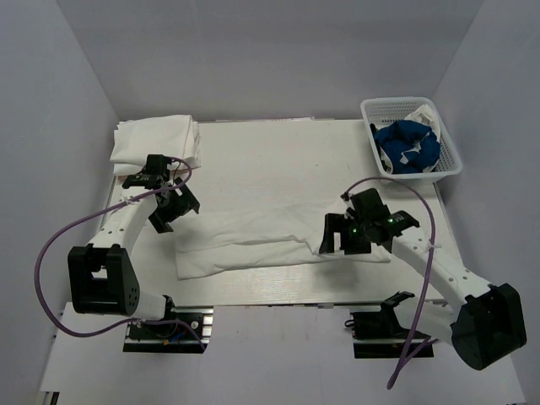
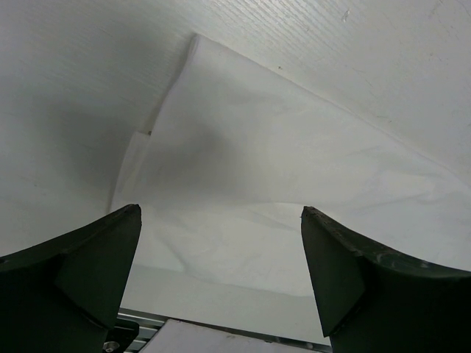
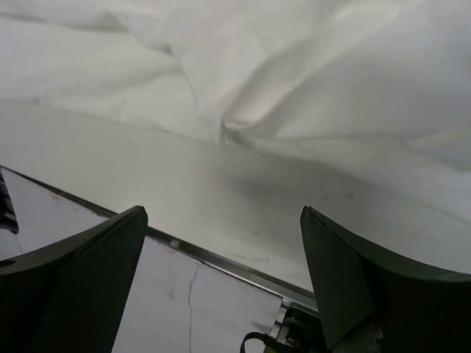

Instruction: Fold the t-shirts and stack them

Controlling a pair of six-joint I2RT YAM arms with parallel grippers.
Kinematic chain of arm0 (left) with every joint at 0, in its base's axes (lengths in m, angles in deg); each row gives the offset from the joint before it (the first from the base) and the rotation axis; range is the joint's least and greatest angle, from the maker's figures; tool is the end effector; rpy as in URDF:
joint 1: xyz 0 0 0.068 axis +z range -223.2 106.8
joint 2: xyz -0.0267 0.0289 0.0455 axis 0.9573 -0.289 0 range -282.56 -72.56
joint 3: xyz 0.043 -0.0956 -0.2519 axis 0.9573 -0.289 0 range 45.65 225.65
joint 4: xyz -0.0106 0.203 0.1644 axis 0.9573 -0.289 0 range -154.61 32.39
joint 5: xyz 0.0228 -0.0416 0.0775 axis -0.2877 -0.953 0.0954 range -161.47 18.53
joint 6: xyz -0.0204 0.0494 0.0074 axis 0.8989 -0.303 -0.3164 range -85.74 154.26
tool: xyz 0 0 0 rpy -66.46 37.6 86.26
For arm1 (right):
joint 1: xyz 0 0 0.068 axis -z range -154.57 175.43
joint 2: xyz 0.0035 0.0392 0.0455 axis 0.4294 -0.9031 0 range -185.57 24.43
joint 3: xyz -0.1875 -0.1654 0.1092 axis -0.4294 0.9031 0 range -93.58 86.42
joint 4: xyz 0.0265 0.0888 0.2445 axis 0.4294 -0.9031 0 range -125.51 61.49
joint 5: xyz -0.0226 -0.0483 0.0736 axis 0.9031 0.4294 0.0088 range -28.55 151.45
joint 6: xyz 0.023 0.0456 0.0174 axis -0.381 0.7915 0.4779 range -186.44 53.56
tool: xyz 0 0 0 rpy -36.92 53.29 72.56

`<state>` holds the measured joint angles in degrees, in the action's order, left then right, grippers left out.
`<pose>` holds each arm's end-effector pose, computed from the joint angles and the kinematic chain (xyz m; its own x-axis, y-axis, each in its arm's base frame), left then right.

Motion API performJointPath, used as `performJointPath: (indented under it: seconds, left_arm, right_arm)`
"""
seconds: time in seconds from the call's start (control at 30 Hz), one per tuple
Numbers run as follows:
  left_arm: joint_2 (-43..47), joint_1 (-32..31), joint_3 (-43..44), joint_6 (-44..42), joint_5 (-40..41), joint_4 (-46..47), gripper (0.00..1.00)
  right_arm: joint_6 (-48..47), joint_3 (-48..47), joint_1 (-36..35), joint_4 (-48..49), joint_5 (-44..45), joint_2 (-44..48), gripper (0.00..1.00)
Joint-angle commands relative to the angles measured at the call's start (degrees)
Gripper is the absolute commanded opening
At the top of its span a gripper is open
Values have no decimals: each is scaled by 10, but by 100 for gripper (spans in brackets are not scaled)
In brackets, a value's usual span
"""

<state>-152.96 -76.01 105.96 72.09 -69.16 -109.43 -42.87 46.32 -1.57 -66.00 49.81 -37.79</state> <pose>0.2603 -0.0112 0.2419 -0.7722 -0.5757 -0.2689 -0.5535 0.8173 -0.1603 0.1764 0.0979 0.2165 -0.9186 -0.0284 -0.3941 -0.1835 0.9140 0.3619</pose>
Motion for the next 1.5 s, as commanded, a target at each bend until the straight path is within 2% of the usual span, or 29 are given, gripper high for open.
performJointPath:
  seconds: [0.0,0.03,0.17,0.33,0.43,0.6,0.7,0.73,0.97,1.27,1.47]
  left_arm:
    - [4,-1,3,-17,-23,14,99]
    - [4,-1,3,-17,-35,14,99]
    - [4,-1,-19,-42,-100,65,99]
    - [-56,-6,-30,-47,-168,114,99]
    - [-117,-18,-3,-52,-179,129,99]
    - [-143,-24,-5,-57,-168,141,99]
    - [-143,-24,-17,-63,-153,141,99]
    - [-143,-24,-33,-63,-153,141,99]
    - [-149,-24,-49,-57,-128,131,99]
    - [-149,-24,-30,-57,-110,126,99]
    - [-149,-24,-25,-57,-86,115,99]
  right_arm:
    - [3,-82,4,19,61,-13,90]
    - [6,-113,5,9,83,-47,90]
    - [24,-137,9,-21,142,-115,90]
    - [46,-95,23,10,156,-146,90]
    - [44,-68,40,59,163,-163,90]
    - [15,-151,38,72,142,-178,90]
    - [-40,-200,38,65,124,-178,90]
    - [-51,-208,37,66,89,-182,90]
    - [-91,-233,35,58,64,-279,90]
    - [-73,-202,39,19,134,-316,90]
    - [-43,-122,36,-42,157,-249,90]
